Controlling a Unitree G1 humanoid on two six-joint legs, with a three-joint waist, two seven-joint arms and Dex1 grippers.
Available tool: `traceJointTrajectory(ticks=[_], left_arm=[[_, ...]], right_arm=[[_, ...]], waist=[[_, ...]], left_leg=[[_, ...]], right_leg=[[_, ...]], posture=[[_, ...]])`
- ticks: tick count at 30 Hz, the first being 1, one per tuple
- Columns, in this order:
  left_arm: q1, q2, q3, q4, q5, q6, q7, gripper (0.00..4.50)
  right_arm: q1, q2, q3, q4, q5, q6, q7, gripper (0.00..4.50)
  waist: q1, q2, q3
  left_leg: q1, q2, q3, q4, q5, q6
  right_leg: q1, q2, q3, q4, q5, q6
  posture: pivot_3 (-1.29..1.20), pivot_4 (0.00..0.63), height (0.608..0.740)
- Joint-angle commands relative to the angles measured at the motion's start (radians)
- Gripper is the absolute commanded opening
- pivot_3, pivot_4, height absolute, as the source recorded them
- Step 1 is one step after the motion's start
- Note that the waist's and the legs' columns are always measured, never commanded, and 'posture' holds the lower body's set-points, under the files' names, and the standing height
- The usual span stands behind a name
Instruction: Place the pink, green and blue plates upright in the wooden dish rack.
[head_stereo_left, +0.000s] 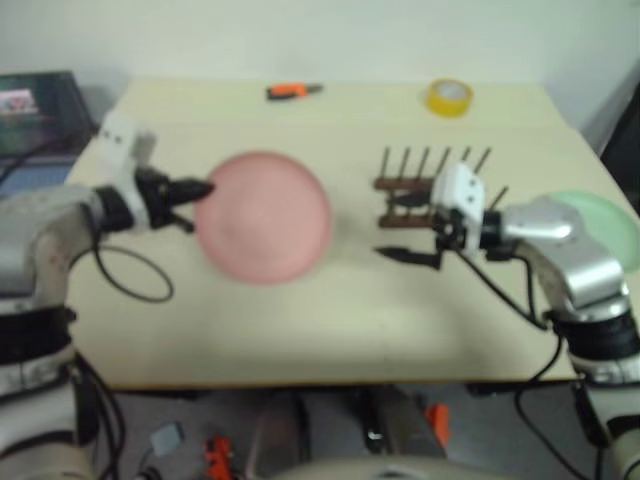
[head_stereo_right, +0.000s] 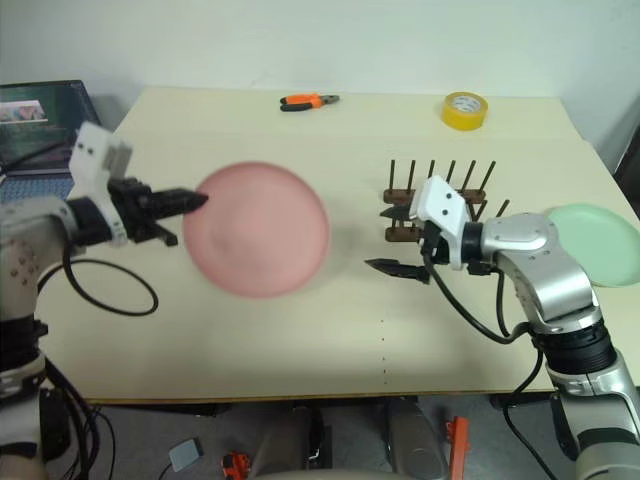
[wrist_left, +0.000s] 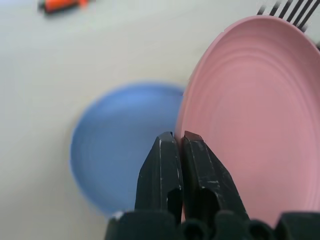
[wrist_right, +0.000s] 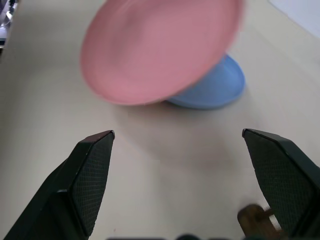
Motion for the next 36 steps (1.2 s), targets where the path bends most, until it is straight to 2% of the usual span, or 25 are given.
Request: traceJointTrajectory(ticks=[1,8,12,16,30,33,36], left_arm=[[-0.102,-0.022,-0.02,-0.013,-0.008,-0.013,0.031,0.04],[-0.263,-0.127,-0.095,0.143,0.081,-0.044,0.156,0.04],[-0.315,-0.197,-0.097,0.207,0.107,-0.053,0.229,0.04],[-0.35,-0.278,-0.086,0.217,0.094,-0.033,0.275,0.04],[-0.351,-0.3,-0.08,0.156,0.069,0.049,0.297,0.04],[-0.352,-0.301,-0.068,0.147,0.067,0.065,0.313,0.0],[-0.353,-0.304,-0.059,0.141,0.062,0.079,0.324,0.0]], right_arm=[[-0.058,0.024,0.033,-0.045,-0.04,-0.052,-0.024,4.5],[-0.145,0.124,0.133,-0.007,-0.174,-0.195,-0.087,4.5],[-0.155,0.165,0.167,0.001,-0.221,-0.227,-0.11,4.5],[-0.17,0.204,0.237,0.067,-0.351,-0.294,-0.176,4.5],[-0.169,0.26,0.31,0.228,-0.584,-0.385,-0.28,4.5],[-0.17,0.269,0.309,0.258,-0.604,-0.407,-0.29,3.93],[-0.169,0.274,0.31,0.278,-0.614,-0.423,-0.29,2.88]], waist=[[0.0,0.0,0.0],[0.0,0.0,0.0],[0.001,0.0,0.0],[0.001,0.0,0.0],[-0.002,0.0,0.0],[-0.002,0.0,0.0],[-0.002,0.0,0.0]], left_leg=[[0.0,0.0,0.0,0.0,0.0,0.0],[0.0,0.0,0.0,0.0,0.0,0.0],[0.0,0.0,0.0,0.0,0.0,0.0],[-0.001,0.0,0.0,0.0,0.0,0.0],[0.0,0.0,0.001,0.001,0.0,-0.001],[0.0,0.0,0.001,0.0,0.0,-0.001],[0.0,0.0,0.001,0.0,0.0,-0.001]], right_leg=[[0.0,0.001,0.0,0.0,0.0,0.0],[0.0,0.002,0.0,0.002,0.0,0.0],[-0.001,0.002,0.0,0.001,0.0,0.0],[-0.001,0.001,0.0,0.001,0.0,0.0],[-0.001,0.001,0.001,0.002,0.0,0.0],[-0.001,0.001,0.001,0.002,0.0,0.0],[-0.001,0.001,0.001,0.002,0.0,0.0]], posture=[[0.0,0.15,0.74],[0.0,0.15,0.74],[0.0,0.15,0.74],[0.0,0.15,0.74],[0.0,0.15,0.74],[0.0,0.15,0.74],[0.0,0.15,0.74]])
